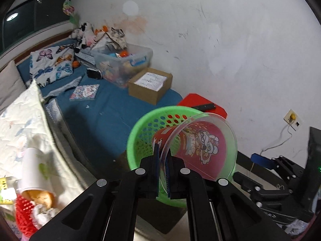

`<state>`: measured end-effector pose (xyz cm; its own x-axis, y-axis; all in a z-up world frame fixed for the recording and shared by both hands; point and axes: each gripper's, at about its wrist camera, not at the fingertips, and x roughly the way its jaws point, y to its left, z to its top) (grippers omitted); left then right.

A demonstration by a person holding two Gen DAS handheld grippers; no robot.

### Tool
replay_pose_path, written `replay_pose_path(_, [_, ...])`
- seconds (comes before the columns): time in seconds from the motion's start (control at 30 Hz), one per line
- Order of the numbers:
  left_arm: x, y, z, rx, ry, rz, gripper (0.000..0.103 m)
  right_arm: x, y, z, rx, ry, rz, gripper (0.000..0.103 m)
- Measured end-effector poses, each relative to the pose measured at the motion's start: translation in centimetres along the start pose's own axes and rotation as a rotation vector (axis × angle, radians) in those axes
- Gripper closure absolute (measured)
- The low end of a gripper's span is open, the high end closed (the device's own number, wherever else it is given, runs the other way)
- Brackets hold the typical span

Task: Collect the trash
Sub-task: 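Open the left tool to drop the clear cup into the green basket, then return to the mattress and grasp the white milk carton with the left tool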

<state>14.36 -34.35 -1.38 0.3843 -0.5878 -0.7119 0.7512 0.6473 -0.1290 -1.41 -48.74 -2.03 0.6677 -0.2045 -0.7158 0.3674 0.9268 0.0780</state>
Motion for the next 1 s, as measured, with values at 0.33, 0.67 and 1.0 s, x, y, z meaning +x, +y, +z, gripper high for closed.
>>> replay_pose_path(0.33, [-0.5, 0.2, -1.0, -0.024, -0.012, -0.039, 0.077, -1.6, 0.3, -0.5, -0.005, -0.017, 0.018, 0.034])
replay_pose_path(0.67, [-8.0, 4.9, -4.1, -0.085, -0.098, 0.108, 0.067, -3.3, 5.7, 0.6, -0.084, -0.053, 0.136, 0.033])
replay_pose_path(1.0, [-15.6, 12.4, -10.0, -0.234, -0.160, 0.309, 0.064, -2.8, 13.3, 1.3, -0.186, -0.029, 0.296, 0.033])
